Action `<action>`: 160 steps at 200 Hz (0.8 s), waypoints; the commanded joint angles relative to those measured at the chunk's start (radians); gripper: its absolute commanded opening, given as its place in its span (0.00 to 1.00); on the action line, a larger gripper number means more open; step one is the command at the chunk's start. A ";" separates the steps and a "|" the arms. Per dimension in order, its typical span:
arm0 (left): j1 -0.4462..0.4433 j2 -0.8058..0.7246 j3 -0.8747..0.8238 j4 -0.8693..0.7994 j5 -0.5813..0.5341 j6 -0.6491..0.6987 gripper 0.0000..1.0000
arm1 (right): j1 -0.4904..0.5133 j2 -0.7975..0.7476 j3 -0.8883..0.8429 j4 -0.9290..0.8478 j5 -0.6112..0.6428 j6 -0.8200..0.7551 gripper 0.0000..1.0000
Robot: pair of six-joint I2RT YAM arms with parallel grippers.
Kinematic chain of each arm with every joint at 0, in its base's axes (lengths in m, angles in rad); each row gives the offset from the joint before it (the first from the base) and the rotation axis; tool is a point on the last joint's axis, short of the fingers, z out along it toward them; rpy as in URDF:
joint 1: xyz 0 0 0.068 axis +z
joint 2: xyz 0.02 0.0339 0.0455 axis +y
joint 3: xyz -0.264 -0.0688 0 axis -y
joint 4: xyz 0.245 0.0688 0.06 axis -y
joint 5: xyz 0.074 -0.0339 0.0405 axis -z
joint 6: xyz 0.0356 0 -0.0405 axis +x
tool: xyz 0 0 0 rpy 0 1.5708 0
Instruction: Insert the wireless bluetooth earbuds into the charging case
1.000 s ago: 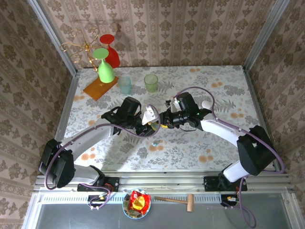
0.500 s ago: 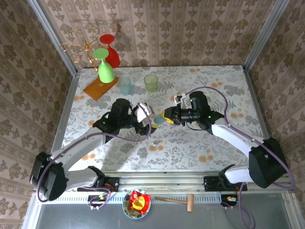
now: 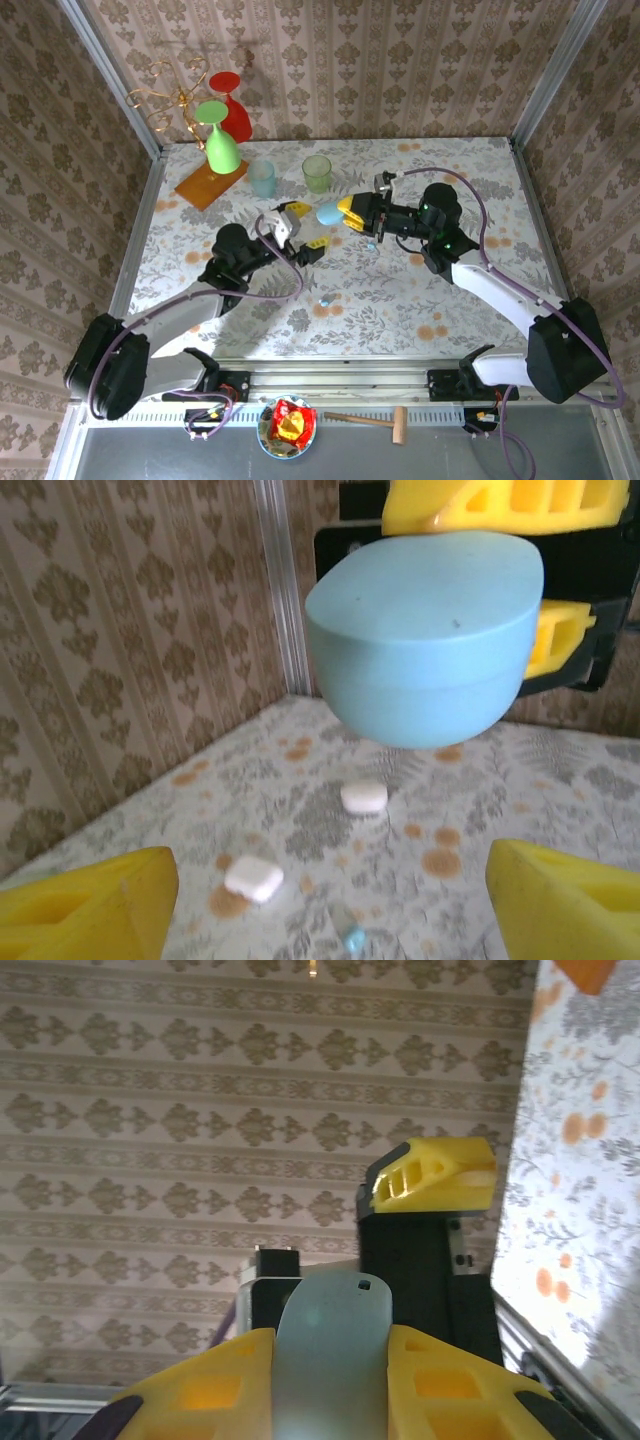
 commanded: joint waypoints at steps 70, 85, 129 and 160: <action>0.008 0.098 0.077 0.383 0.112 -0.168 0.66 | 0.017 -0.008 0.018 0.180 0.010 0.145 0.09; 0.007 0.116 0.090 0.403 0.124 -0.189 0.64 | 0.020 -0.003 0.023 0.180 0.010 0.146 0.08; 0.005 0.131 0.115 0.425 0.179 -0.226 0.59 | 0.025 0.007 0.024 0.183 0.010 0.145 0.08; 0.005 0.128 0.122 0.428 0.209 -0.245 0.56 | 0.025 0.011 0.024 0.183 0.011 0.139 0.08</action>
